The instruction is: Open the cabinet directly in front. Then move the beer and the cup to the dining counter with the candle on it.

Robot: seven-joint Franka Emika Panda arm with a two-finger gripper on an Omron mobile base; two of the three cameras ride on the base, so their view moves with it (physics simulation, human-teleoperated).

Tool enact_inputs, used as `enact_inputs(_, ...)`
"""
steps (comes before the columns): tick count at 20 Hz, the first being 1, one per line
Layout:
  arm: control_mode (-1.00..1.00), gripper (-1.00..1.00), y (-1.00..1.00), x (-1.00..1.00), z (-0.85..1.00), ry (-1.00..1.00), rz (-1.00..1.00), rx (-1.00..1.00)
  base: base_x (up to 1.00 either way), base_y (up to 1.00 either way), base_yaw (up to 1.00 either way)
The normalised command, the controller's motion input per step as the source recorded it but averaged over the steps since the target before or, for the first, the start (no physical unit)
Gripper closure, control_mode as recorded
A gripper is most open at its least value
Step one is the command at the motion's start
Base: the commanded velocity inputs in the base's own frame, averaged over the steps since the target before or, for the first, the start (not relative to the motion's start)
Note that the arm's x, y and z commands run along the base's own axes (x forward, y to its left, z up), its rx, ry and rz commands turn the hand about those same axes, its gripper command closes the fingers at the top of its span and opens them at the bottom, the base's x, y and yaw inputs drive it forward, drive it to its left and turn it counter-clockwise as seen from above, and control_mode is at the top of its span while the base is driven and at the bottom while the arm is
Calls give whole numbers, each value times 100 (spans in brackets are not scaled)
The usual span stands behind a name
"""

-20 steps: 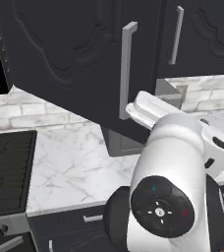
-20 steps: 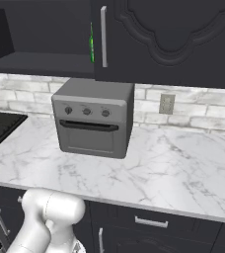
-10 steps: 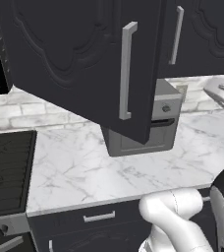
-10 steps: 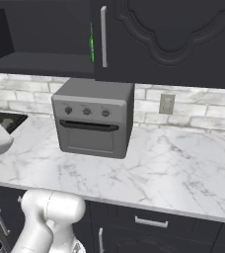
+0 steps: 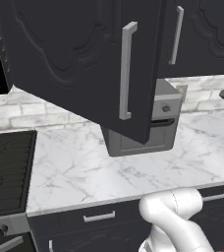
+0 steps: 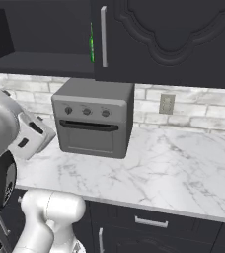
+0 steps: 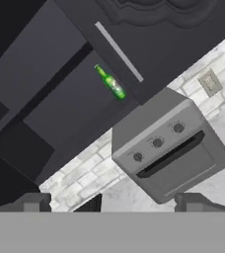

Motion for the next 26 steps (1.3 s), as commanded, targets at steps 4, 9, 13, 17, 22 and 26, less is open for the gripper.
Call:
enact_inputs(4, -100, -100, 24, 73, -33, 0, 20, 0, 0, 0, 0)
enact_inputs(9, -100, -100, 51, 81, -29, 0, 17, 0, 0, 0, 0)
enact_inputs(13, -100, -100, 71, 58, -2, 1, 21, 3, 0, 0, 0)
enact_inputs(17, -100, -100, 63, 36, 0, 7, 36, 13, 0, 0, 0)
enact_inputs(22, -100, -100, 49, 4, 0, 0, 47, 9, 0, 0, 0)
enact_inputs(26, -100, -100, 72, -13, 0, 0, 52, 2, 0, 0, 0)
